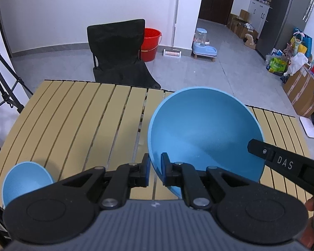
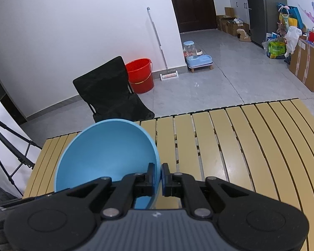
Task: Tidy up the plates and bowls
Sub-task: 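Lift the bowl with both grippers and carry it toward the nested bowls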
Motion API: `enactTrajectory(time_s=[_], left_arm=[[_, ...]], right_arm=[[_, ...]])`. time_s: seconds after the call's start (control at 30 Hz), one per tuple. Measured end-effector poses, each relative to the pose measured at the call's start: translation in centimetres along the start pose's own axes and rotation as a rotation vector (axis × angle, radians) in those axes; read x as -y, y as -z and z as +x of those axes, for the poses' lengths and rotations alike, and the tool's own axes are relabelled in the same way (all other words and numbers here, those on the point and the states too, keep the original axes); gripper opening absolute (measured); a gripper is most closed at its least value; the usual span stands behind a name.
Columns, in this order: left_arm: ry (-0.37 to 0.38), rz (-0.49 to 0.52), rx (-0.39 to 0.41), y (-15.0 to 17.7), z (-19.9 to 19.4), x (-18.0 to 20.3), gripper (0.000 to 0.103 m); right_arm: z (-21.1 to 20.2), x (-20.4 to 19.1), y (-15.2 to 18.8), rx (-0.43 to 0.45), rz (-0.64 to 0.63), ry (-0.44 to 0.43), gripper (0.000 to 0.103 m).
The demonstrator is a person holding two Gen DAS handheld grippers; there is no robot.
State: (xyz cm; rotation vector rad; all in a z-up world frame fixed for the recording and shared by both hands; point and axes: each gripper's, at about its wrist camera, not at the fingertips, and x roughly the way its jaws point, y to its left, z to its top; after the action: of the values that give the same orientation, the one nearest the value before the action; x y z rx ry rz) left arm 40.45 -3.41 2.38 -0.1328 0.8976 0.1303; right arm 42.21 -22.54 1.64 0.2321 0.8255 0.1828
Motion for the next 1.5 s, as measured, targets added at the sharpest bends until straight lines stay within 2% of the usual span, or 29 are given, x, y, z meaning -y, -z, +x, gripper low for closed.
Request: enactTrajectory(time_s=[0.63,1.03,1.5], left_arm=[[-0.012,-0.059,0.020,3.5,-3.9,-5.3,0.011],[-0.034,-0.108,0.039,5.6,-5.5,-9.5,0.011],[-0.088,-0.188,0.054,7.8,-6.8,-15.7,0.011]], right_arm=[[-3.4,-4.8,4.0,-0.010,-0.049,-0.033,0.006],[-3.6,-8.5,6.2,-0.040,-0.086,-0.064,0.006],[-2.6,-15.2,8.2,-0.078,-0.167,-0.123,0.006]])
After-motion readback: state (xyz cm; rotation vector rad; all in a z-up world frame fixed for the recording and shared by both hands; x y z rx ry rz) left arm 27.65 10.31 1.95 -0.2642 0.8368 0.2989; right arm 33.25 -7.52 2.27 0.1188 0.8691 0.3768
